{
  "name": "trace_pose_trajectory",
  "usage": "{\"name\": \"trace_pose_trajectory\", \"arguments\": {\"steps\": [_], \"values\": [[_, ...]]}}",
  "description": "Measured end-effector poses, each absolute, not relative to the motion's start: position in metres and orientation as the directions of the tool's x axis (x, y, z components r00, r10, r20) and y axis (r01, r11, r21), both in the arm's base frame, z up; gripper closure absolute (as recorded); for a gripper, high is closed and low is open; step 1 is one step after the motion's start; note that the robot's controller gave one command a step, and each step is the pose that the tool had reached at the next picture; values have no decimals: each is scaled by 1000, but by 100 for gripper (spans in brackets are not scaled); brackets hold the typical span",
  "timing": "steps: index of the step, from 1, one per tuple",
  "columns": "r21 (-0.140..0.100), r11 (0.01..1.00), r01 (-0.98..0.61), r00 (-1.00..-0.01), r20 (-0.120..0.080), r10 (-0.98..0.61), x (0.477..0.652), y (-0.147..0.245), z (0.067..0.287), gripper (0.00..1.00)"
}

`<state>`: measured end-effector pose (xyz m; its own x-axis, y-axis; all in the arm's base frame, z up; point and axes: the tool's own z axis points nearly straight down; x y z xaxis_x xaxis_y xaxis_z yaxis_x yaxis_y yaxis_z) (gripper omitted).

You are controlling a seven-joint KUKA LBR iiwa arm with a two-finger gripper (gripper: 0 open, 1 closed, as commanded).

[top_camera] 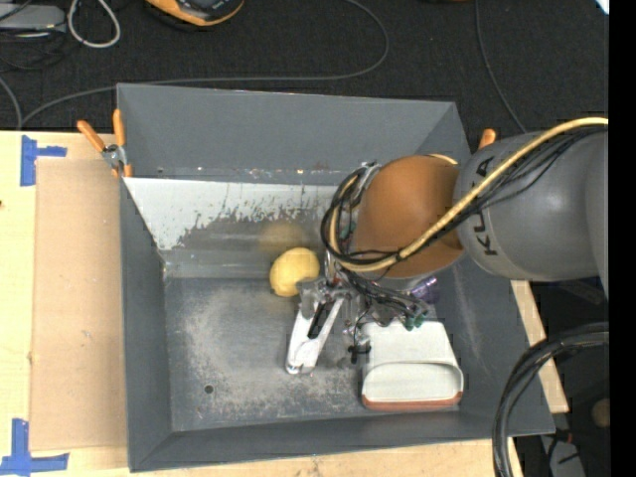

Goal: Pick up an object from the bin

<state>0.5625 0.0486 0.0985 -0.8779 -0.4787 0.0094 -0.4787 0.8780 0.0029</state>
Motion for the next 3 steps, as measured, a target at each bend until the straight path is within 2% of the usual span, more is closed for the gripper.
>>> {"name": "trace_pose_trajectory", "arguments": {"steps": [1, 2, 3], "values": [[-5, 781, -625, -781, -15, -625, 570, 47, 71, 0], [3, 678, -735, -678, 4, -735, 570, 53, 74, 100], [3, 678, -735, -678, 4, -735, 570, 53, 74, 100]]}}
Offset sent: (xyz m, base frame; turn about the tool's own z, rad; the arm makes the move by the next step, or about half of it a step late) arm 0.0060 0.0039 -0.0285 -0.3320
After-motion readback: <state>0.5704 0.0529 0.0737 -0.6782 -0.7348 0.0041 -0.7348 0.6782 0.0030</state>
